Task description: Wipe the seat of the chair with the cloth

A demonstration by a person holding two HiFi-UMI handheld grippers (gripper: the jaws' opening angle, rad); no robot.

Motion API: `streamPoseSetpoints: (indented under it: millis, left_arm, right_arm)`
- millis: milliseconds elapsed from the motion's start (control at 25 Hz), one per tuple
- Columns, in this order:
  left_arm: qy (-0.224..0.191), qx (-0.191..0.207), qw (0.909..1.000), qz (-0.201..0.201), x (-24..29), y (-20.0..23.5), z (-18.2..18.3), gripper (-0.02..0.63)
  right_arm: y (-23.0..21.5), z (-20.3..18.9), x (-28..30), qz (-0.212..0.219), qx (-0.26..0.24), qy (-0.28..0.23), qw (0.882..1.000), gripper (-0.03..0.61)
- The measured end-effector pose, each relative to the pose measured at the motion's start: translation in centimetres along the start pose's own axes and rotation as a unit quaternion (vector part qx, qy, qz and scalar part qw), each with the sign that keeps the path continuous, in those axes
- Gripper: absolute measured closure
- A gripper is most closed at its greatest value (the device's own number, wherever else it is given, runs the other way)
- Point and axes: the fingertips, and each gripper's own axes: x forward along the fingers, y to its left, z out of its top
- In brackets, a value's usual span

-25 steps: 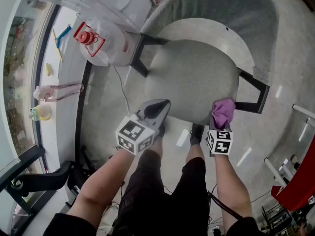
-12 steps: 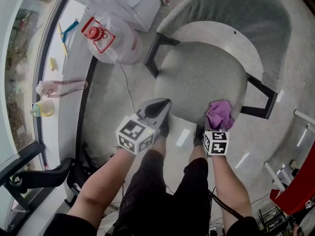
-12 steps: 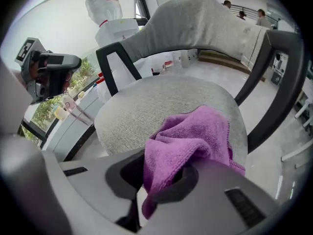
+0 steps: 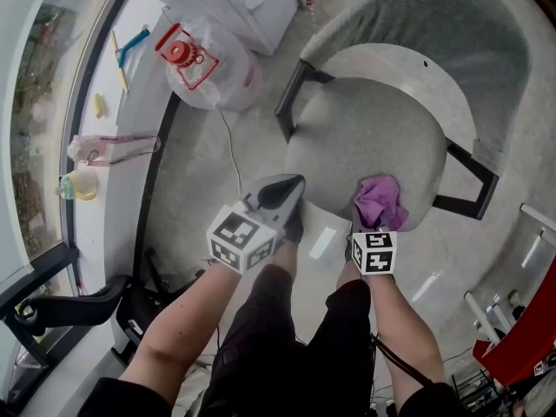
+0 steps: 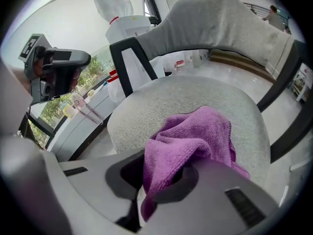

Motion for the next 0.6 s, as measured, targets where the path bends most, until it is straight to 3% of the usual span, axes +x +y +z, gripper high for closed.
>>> streamPoseSetpoints:
  millis: [600]
  left_arm:
    - [-0.015, -0.016, 0.9995, 0.022, -3.4, 3.3, 0.2, 0.611]
  right_arm:
    - [8.1, 3.6, 4.1, 0.061, -0.024, 0.002, 0.998, 0.552]
